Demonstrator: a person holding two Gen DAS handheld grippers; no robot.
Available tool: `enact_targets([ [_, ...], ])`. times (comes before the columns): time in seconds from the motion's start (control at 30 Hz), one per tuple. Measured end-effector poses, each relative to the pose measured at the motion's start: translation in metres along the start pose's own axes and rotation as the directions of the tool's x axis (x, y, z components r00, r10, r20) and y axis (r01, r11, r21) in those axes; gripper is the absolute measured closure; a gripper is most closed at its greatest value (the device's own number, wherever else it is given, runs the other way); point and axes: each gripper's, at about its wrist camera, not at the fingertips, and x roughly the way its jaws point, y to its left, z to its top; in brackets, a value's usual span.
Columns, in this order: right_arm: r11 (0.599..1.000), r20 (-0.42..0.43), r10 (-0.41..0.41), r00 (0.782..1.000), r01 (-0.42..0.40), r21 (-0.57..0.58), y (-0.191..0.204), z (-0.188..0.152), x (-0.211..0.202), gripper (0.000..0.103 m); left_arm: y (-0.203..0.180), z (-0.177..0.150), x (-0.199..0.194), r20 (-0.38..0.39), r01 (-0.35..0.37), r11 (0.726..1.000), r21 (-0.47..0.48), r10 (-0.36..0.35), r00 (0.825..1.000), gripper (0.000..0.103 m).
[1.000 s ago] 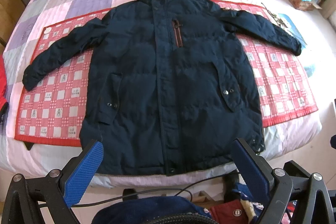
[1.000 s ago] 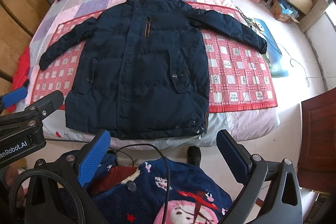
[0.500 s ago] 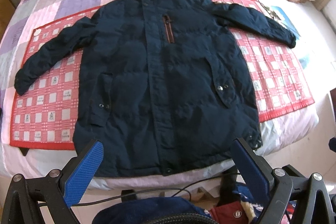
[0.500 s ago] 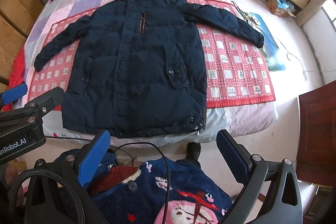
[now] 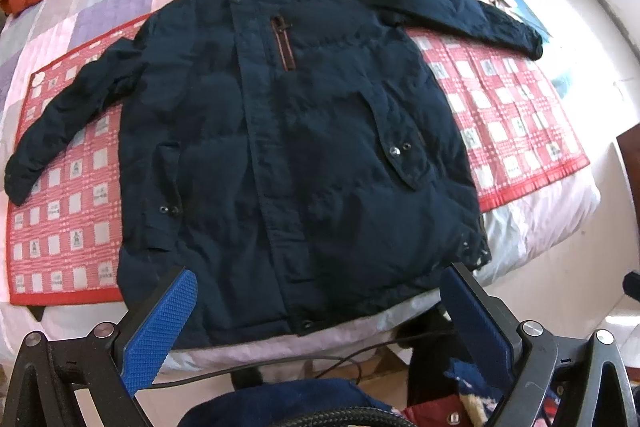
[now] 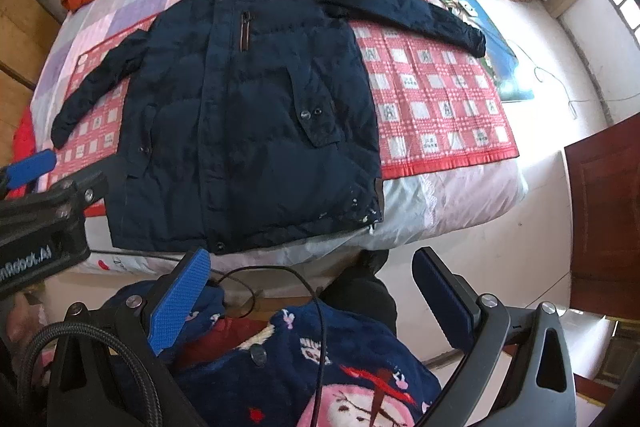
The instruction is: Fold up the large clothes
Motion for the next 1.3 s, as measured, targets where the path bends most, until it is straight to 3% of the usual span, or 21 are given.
enact_targets([
  [0.1, 1.0, 0.039, 0.028, 0.999, -0.028, -0.007, -0.012, 0.003, 0.005, 0.0, 0.0, 0.003, 0.014, -0.013, 0.007, 0.999, -0.039, -0.008, 1.0, 0.003],
  [0.17, 0.998, 0.138, 0.058, 0.989, -0.057, -0.014, -0.027, 0.01, 0.001, 0.0, 0.004, 0.005, 0.026, -0.023, 0.008, 0.996, -0.083, -0.01, 1.0, 0.003],
  [0.3, 0.986, 0.379, 0.097, 0.92, -0.035, -0.165, -0.045, 0.024, 0.006, 0.0, 0.015, 0.006, 0.055, -0.004, -0.039, 0.983, -0.177, 0.039, 0.999, 0.003],
  [0.33, 0.976, 0.378, 0.09, 0.921, -0.007, -0.216, -0.046, 0.029, 0.02, 0.0, 0.019, 0.006, 0.064, -0.001, -0.057, 0.978, -0.201, 0.058, 0.998, 0.003],
  [0.37, 0.965, 0.336, 0.077, 0.939, 0.014, -0.262, -0.046, 0.037, 0.039, 0.0, 0.025, 0.006, 0.075, 0.003, -0.069, 0.97, -0.232, 0.072, 0.997, 0.003],
  [0.4, 0.956, 0.278, 0.085, 0.957, 0.001, -0.293, -0.048, 0.046, 0.06, 0.0, 0.032, 0.005, 0.086, 0.02, -0.073, 0.961, -0.266, 0.081, 0.996, 0.003],
  [0.47, 0.953, 0.217, 0.113, 0.97, -0.044, -0.301, -0.049, 0.062, 0.101, 0.0, 0.045, 0.004, 0.109, 0.071, -0.079, 0.951, -0.298, 0.105, 0.992, 0.003],
  [0.6, 0.956, 0.213, 0.134, 0.968, -0.07, -0.284, -0.028, 0.092, 0.179, 0.0, 0.067, 0.005, 0.177, 0.098, -0.057, 0.953, -0.299, 0.091, 0.991, 0.003],
  [0.73, 0.954, 0.283, 0.126, 0.951, -0.038, -0.297, 0.021, 0.119, 0.25, 0.0, 0.094, 0.018, 0.257, 0.121, -0.075, 0.961, -0.268, 0.111, 0.986, 0.003],
  [0.9, 0.907, 0.278, 0.148, 0.949, -0.018, -0.42, 0.085, 0.144, 0.338, 0.0, 0.137, 0.023, 0.328, 0.122, -0.122, 0.958, -0.258, 0.158, 0.98, 0.0],
  [1.0, 0.878, 0.285, 0.19, 0.939, -0.032, -0.478, 0.087, 0.16, 0.359, 0.0, 0.167, 0.013, 0.338, 0.193, -0.095, 0.964, -0.25, 0.146, 0.97, 0.0],
  [1.1, 0.868, 0.302, 0.213, 0.929, -0.038, -0.496, 0.058, 0.173, 0.359, 0.0, 0.182, 0.006, 0.332, 0.223, -0.141, 0.968, -0.21, 0.188, 0.957, 0.0],
  [1.2, 0.876, 0.305, 0.184, 0.934, -0.014, -0.483, 0.018, 0.18, 0.358, 0.0, 0.201, 0.0, 0.326, 0.217, -0.157, 0.966, -0.204, 0.201, 0.955, 0.0],
  [1.3, 0.866, 0.279, 0.165, 0.946, -0.004, -0.501, 0.011, 0.191, 0.352, 0.001, 0.213, 0.006, 0.315, 0.186, -0.155, 0.957, -0.246, 0.204, 0.961, 0.002],
])
